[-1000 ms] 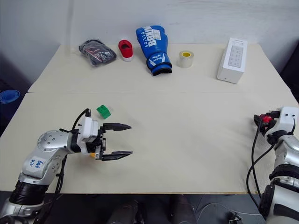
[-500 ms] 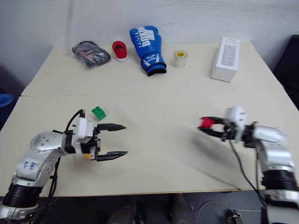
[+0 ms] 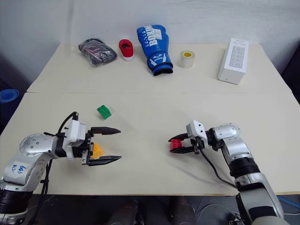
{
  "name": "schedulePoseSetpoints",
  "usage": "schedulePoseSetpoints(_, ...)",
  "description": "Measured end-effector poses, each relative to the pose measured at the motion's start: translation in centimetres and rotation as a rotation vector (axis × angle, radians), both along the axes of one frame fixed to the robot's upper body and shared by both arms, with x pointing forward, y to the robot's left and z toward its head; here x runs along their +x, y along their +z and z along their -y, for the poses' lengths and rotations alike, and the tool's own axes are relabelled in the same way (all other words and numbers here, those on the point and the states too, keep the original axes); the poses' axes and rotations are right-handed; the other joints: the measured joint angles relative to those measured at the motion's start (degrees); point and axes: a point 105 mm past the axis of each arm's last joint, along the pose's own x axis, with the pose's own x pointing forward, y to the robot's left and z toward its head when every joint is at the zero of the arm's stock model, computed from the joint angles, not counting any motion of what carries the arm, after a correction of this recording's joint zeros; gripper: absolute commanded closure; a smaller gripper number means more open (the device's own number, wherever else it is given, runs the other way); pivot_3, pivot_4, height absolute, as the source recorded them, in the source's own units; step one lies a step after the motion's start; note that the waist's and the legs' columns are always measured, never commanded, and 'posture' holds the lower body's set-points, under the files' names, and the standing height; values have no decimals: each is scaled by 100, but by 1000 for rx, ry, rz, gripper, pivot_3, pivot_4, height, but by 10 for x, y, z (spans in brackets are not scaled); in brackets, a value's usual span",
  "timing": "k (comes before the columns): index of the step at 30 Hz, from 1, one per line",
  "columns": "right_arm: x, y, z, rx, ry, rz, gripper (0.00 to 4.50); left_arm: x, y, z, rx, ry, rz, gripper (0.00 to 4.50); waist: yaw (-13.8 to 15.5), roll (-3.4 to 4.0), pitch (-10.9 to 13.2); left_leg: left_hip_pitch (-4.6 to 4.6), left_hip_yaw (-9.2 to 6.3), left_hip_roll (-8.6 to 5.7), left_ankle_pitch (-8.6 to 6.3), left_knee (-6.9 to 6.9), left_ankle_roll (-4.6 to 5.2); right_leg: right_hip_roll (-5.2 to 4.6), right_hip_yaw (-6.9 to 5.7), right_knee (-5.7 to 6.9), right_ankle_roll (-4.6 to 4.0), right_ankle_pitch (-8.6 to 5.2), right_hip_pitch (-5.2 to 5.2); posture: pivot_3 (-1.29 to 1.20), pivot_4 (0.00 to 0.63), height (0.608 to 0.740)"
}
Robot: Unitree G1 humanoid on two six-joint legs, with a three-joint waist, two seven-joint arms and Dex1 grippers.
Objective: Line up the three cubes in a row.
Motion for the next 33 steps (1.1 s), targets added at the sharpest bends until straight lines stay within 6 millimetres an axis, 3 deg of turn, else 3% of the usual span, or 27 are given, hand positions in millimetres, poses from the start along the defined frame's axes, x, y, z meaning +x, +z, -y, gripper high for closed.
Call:
schedulePoseSetpoints(4,2,0,1,-19,7,38,2984,-1,4,-3,2,21,21,0,-11,0,0,4,1,0,0,1,-1,0,2,3,0,0,2,0,150,740)
schedulePoseSetpoints(5,2,0,2,-25,3,31,2260,-1,3,-4,2,25,15,0,-11,0,0,3,1,0,0,1,-1,-1,3,3,0,0,1,0,150,740)
schedulePoseSetpoints(12,0,1,8,-44,-2,49,77,-2,4,-9,-6,50,18,0,-1,0,0,0,0,1,0,1,-1,-1,2,2,0,0,-1,0,150,740)
schedulePoseSetpoints(15,-5,14,8,-4,13,103,29,-2,5,-19,-10,100,22,0,0,0,0,-2,-1,2,-2,0,-4,-1,1,0,0,0,-3,0,150,740)
schedulePoseSetpoints(18,-8,35,23,40,-33,175,29,-3,8,-47,21,210,33,0,-4,1,1,-6,-1,4,-3,-2,-5,-1,1,-4,0,0,-8,0,150,740)
schedulePoseSetpoints(22,-26,54,40,221,-96,203,29,-5,10,-110,-3,473,25,0,8,1,1,-2,-2,12,-6,-6,-11,3,-4,-5,-6,-3,-7,0,150,740)
schedulePoseSetpoints(25,-37,55,52,334,-181,165,29,-14,6,-163,-66,686,5,0,11,0,1,0,1,11,-9,-6,-9,1,-1,-13,-6,-3,-7,0,150,740)
schedulePoseSetpoints(27,-38,57,58,378,-253,152,29,-20,0,-185,-91,778,-18,0,12,1,1,4,2,10,-20,-6,-8,-5,3,-22,-6,-4,-7,0,150,740)
schedulePoseSetpoints(30,-40,61,61,436,-318,132,29,-22,-7,-198,-116,843,-35,0,35,0,0,4,-1,10,-36,-7,-31,-8,4,-21,-8,-4,-10,0,150,740)
schedulePoseSetpoints(33,-42,63,60,476,-360,157,29,-12,-7,-193,-144,835,-41,0,70,-2,-1,3,-2,9,-42,-8,-41,-9,3,-20,-8,-4,-10,0,150,740)
